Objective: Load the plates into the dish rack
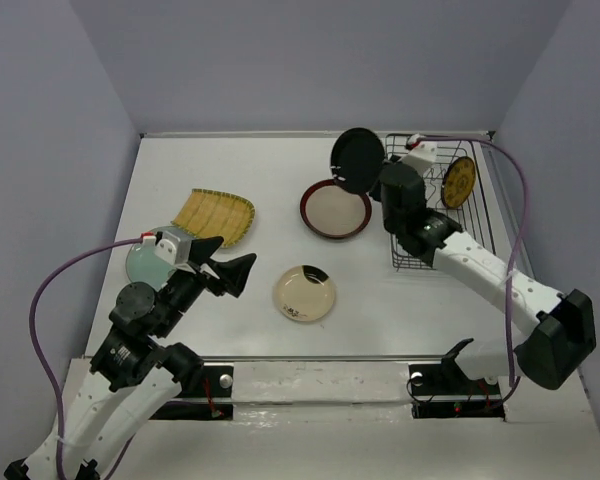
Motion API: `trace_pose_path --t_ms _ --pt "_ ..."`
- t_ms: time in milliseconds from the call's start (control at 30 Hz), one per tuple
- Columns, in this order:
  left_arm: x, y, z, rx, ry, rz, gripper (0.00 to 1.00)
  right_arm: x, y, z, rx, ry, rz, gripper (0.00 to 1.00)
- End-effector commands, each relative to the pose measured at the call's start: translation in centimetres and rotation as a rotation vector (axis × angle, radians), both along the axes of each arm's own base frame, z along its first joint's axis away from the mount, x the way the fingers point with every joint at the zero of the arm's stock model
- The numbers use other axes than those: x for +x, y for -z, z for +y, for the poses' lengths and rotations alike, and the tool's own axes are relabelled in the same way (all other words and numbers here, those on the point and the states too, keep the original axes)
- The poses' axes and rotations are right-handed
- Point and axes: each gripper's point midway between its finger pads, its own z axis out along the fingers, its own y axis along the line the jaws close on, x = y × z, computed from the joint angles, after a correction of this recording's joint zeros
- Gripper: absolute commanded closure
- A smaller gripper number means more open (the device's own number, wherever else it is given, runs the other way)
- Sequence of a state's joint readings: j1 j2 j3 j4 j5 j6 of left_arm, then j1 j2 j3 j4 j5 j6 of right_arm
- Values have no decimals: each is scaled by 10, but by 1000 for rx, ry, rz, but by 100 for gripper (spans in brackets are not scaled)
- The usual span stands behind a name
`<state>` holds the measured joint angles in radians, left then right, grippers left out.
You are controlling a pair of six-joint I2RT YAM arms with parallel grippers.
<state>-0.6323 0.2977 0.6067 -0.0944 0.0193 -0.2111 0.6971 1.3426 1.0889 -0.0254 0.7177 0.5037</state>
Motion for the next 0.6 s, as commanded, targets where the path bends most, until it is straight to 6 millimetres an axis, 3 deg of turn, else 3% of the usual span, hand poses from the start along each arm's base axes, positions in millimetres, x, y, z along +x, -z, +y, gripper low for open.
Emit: trace_pose_path --t_ms 0,67,267,400,567 --pt "-11 -37 5 -67 16 -103 1 7 -50 -123 -262 315 6 93" --pt "-14 -39 6 -74 21 -112 1 10 -56 -168 -355 420 58 93" --pt "-19 -41 5 -79 36 -121 1 17 -74 -244 -547 605 162 93" --pt "-21 -43 4 -84 45 -125 1 30 -74 -257 -608 638 211 93" --pt "-22 -43 5 -86 45 -126 1 43 -53 -269 -665 649 288 93"
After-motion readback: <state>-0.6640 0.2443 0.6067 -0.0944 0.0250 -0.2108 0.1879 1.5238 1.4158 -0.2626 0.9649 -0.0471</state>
